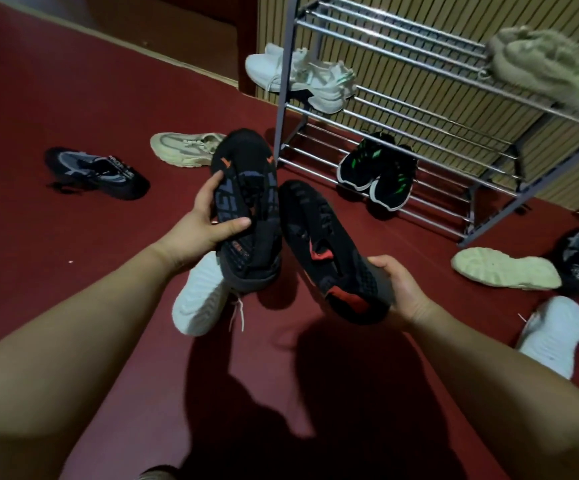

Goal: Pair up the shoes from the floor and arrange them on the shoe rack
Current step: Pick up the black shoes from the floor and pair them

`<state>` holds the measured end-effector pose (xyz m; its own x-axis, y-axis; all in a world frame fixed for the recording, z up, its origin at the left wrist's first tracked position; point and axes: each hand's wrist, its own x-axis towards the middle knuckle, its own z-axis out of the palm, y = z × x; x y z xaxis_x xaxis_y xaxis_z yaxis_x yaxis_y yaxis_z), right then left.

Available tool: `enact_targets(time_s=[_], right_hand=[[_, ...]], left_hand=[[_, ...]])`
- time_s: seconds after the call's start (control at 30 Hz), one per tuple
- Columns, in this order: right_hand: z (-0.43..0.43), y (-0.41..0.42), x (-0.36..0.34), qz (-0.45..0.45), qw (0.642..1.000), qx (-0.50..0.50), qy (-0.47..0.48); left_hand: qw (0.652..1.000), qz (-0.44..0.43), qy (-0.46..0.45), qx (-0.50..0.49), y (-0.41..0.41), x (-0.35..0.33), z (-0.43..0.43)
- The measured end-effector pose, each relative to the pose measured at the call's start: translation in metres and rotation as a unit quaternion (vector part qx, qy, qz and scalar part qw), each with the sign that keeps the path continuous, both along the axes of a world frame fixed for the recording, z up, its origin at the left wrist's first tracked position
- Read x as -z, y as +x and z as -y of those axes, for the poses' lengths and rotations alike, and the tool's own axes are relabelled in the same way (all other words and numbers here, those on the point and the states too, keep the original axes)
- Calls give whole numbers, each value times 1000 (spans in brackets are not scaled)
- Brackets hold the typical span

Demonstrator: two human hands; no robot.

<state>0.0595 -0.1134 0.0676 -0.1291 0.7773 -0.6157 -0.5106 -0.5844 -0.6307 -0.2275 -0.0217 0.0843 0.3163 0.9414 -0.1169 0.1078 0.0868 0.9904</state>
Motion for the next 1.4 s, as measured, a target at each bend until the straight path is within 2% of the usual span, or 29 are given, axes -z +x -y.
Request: enact_targets(time_s=[0.1,0.27,0.47,0.57,0.67,0.73,0.8,0.83,0.93,1.03,1.17,1.3,1.4], right_hand=[[0,-5,12,37,999,8,-12],[-10,-40,19,-16,998,-14,-65],[-21,-86,39,-1,998,3,-69],[-23,-100,52,-10,994,15,-110],[-24,-106,59,109,982,-44,-149],[-18,-104,68,200,952,-106,-207],[-14,-102,77,301,921,-120,-214],[-12,-101,79,330,913,-121,-207],[-16,-98,74,315,933,-78,-155],[-24,-76,55,378,921,0,-94],[-18,-34,15,380,921,84,-29],[3,8,-35,352,930,87,51],[26,40,-62,298,945,86,104]], left_hand=[[1000,0,-6,3,2,4,2],[999,10,-38,2,-16,10,3],[997,8,-71,-2,-40,7,5],[997,13,-77,1,-46,11,5],[997,11,-78,16,-47,16,5],[996,11,-83,24,-46,18,5],[996,6,-85,31,-43,21,5],[996,2,-86,37,-41,22,4],[995,0,-85,49,-25,29,2],[995,4,-70,72,2,31,3],[988,-10,-56,140,44,28,7],[979,-21,-7,201,109,8,16],[962,-38,31,269,162,-13,25]])
